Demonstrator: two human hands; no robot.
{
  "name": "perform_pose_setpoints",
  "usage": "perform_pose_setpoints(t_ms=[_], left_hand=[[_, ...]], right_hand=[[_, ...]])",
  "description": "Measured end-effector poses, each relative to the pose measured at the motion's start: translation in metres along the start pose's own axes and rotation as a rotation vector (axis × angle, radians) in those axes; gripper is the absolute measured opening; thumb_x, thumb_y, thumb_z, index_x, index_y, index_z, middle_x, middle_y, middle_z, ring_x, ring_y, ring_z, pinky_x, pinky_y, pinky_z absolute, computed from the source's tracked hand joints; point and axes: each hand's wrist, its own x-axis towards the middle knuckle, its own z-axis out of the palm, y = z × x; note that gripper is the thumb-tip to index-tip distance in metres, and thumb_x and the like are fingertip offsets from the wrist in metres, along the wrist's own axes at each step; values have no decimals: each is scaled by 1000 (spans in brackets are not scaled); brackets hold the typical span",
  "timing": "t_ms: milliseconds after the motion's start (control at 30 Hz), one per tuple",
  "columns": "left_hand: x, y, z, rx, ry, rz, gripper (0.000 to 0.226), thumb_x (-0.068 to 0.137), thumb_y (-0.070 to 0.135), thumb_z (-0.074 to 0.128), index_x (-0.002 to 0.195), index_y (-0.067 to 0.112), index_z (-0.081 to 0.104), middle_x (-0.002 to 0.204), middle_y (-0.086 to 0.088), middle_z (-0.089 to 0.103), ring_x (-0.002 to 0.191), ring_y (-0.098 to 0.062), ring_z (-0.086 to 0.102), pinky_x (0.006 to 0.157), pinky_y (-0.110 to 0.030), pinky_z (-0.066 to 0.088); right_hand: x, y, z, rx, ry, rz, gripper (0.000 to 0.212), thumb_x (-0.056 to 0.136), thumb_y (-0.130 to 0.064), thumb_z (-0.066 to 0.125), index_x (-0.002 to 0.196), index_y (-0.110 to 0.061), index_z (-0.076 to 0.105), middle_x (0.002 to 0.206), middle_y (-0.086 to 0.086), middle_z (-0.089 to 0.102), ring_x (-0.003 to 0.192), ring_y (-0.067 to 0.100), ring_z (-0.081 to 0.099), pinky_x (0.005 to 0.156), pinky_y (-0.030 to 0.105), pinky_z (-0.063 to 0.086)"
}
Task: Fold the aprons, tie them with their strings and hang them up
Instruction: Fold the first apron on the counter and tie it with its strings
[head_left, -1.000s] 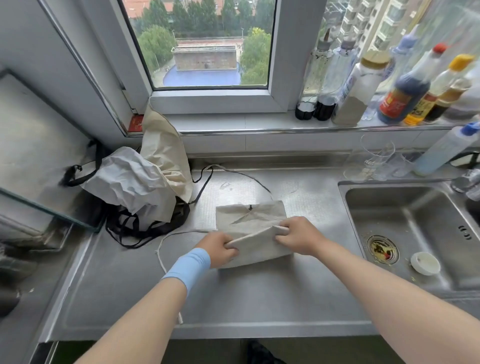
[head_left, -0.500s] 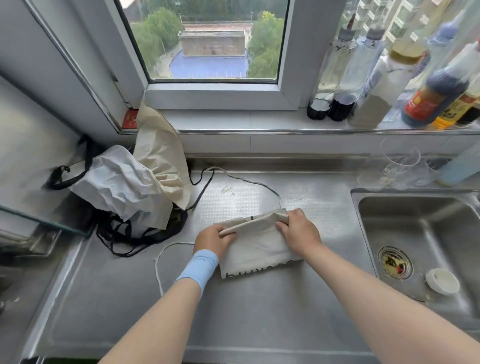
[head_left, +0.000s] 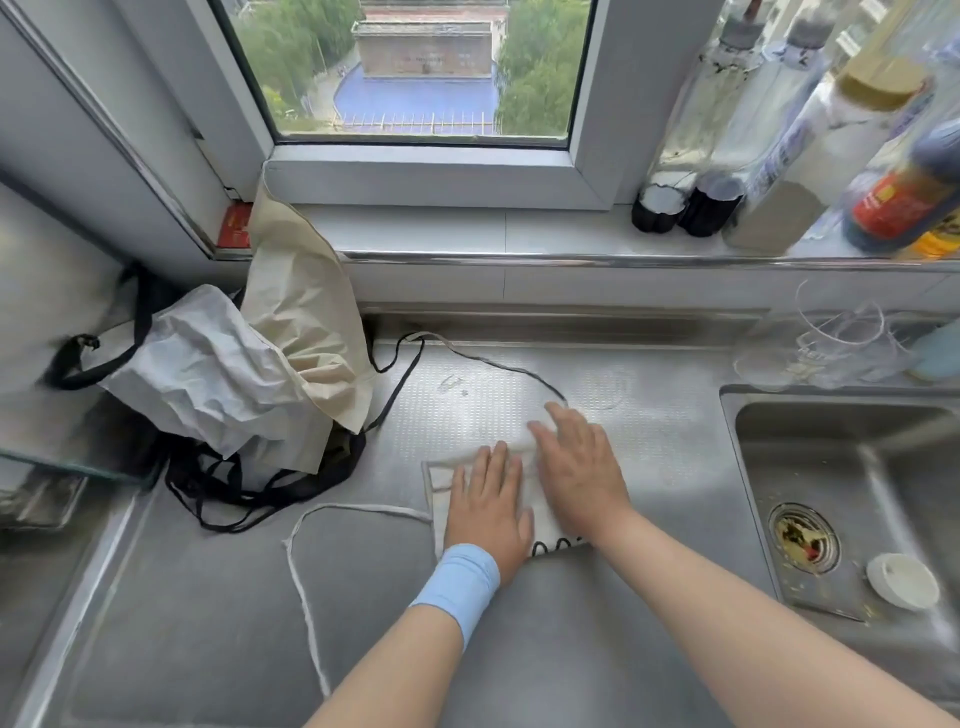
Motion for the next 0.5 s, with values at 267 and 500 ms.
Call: perform_pose_setpoints(t_ms=[267,500], left_hand=[[-7,-28,13,28,25,-46,75,84,59,36,144,15,42,155,-6,33,143,-29,26,111,-53,17],[-18,-49,18,50,29,-99,69,87,47,33,145,9,41,156,-11,29,143,-29,27,112,-56,14]], right_hand=[[-19,7,22,151,-357,-74,65,95,-55,23,156,-32,20,164,3,3,152,20,2,120,37,-1],[-19,25,18,1,-347,-120,68,95,-56,27,157,-26,21,164,9,11,151,24,7,120,39,3]])
